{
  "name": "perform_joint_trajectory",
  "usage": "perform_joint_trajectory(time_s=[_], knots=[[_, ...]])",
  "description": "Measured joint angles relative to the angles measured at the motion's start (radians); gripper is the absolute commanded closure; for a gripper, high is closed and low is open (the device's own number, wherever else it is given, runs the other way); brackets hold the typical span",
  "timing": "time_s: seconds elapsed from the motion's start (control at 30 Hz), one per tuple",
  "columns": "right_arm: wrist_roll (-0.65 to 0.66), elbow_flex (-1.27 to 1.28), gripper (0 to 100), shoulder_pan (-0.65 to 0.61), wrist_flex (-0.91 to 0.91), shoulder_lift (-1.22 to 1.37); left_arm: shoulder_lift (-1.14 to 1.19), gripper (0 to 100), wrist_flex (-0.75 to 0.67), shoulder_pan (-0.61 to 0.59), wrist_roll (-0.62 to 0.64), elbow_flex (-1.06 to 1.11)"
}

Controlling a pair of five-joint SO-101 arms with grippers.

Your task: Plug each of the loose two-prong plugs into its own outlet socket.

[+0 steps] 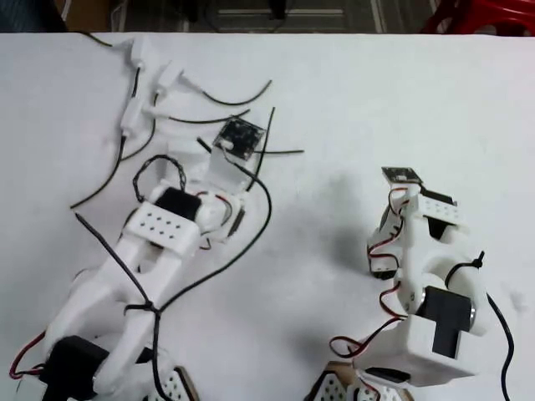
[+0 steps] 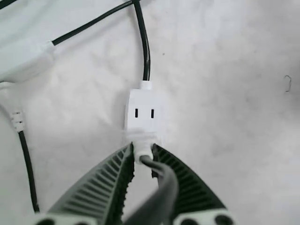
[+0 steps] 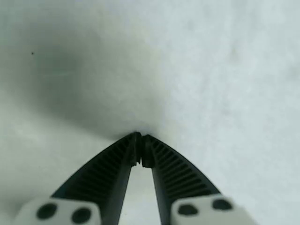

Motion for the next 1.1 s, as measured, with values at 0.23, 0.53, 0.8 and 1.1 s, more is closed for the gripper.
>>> perform_joint_trajectory(time_s=[0.23, 0.53, 0.8, 1.1], knots=[[0.000, 0.000, 98.0, 0.000, 0.000, 0.000, -0.002, 98, 0.000, 0.020, 0.029, 0.000], [0.000, 0.000, 98.0, 0.000, 0.000, 0.000, -0.002, 98, -0.002, -0.020, 0.012, 0.020], [0.000, 0.000, 98.0, 0.000, 0.000, 0.000, -0.017, 98, -0.029, -0.012, 0.009, 0.048], [0.000, 0.000, 98.0, 0.000, 0.000, 0.000, -0.017, 98, -0.031, -0.012, 0.009, 0.048]])
